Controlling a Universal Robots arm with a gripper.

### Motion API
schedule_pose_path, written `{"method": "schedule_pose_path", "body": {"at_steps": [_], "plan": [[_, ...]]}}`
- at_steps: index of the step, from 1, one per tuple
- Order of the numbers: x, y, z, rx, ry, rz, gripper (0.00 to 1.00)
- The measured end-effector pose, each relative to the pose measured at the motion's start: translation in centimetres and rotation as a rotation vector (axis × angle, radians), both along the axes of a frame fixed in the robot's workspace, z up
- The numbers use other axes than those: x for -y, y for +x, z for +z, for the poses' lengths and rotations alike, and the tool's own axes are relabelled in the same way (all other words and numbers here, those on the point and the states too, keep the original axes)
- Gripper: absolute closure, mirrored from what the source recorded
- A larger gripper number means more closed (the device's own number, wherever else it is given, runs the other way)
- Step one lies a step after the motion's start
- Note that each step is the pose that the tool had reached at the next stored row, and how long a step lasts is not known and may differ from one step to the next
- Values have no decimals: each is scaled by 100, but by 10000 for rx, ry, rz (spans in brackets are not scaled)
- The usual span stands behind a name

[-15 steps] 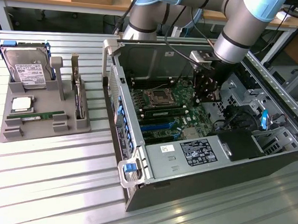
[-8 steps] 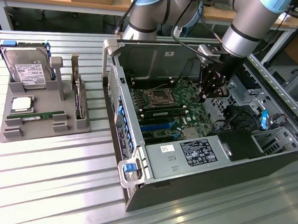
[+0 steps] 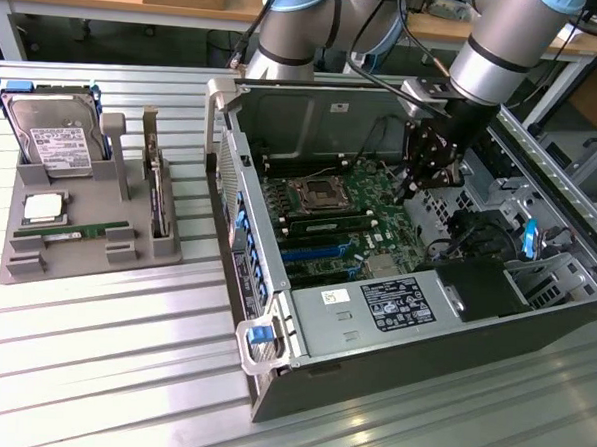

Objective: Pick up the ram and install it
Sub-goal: 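Press down the ram until it locks into place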

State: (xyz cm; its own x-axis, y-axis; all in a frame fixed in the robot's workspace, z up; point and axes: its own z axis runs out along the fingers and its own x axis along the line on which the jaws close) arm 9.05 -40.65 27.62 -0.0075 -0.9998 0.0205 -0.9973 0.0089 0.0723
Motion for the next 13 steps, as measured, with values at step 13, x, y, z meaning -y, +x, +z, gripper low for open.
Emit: {"method": "schedule_pose_path", "body": {"at_steps": [13], "plan": [[0, -299, -144, -1, 40, 531, 89]]}}
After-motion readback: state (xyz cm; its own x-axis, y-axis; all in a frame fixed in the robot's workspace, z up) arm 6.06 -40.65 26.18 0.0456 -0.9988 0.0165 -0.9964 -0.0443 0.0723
